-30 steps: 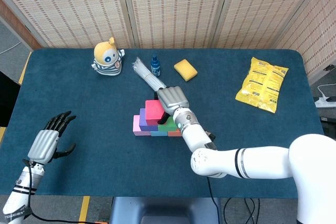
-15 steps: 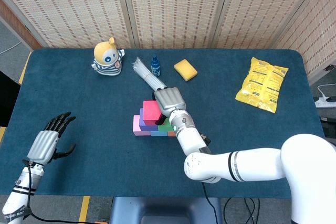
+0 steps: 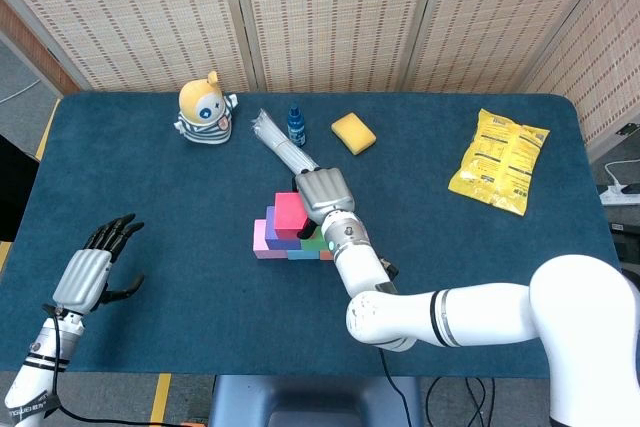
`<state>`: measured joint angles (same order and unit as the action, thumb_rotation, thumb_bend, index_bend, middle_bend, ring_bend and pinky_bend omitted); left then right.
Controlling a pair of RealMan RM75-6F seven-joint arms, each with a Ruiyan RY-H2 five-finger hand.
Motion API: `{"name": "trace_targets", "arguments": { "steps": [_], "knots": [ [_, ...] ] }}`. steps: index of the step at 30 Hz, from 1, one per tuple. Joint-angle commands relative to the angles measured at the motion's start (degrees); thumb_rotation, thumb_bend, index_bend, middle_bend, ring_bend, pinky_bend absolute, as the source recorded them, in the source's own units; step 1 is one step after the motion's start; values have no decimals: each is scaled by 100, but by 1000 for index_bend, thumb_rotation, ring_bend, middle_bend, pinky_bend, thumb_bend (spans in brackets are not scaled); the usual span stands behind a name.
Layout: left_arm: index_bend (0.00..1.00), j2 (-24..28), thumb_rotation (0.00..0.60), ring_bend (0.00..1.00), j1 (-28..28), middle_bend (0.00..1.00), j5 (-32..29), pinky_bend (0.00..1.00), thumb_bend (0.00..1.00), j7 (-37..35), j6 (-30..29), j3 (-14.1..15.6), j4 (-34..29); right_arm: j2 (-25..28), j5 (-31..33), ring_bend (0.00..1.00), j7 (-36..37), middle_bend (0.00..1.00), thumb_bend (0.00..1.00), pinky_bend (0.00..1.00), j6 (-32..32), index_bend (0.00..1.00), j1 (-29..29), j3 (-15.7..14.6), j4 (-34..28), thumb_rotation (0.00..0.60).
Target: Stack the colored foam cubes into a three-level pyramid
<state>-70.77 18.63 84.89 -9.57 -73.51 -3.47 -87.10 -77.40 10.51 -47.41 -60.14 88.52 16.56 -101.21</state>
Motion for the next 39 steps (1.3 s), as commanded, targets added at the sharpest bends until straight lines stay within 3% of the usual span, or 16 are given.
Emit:
{"name": "trace_targets", "arguments": {
  "steps": [1, 10, 16, 33, 36, 39],
  "knots": [
    [107, -2, 600, 0, -2, 15, 4, 92, 335, -6, -5, 2, 6, -10, 8, 330, -27, 341, 264, 387, -18, 519, -21, 33, -9, 600],
    [104, -2, 600, 0, -5, 15, 7, 91, 334, -24, -13, 2, 14, -43, 18, 326, -131, 341, 264, 384, -68, 478, -69, 106, -24, 600],
    [101, -9, 600, 0, -3, 12, 13, 86, 335, -33, -14, 2, 24, -64, 10, 311, -217, 342, 264, 373, -87, 310, -109, 154, -55, 600],
    [85, 6, 600, 0, 29, 6, 15, 84, 335, 19, 23, -4, -6, 6, 36, 279, -367, 340, 264, 343, -61, 124, -253, 228, -207, 600],
    [84, 31, 600, 0, 49, 5, 8, 84, 335, 39, 44, -18, -26, 121, -1, 255, -316, 290, 245, 329, -40, 25, -323, 274, -343, 600],
    [84, 66, 600, 0, 75, 5, -5, 84, 335, 47, 68, -41, -48, 341, -182, 219, -172, 211, 193, 310, -58, 0, -479, 310, -560, 600]
  ]
}}
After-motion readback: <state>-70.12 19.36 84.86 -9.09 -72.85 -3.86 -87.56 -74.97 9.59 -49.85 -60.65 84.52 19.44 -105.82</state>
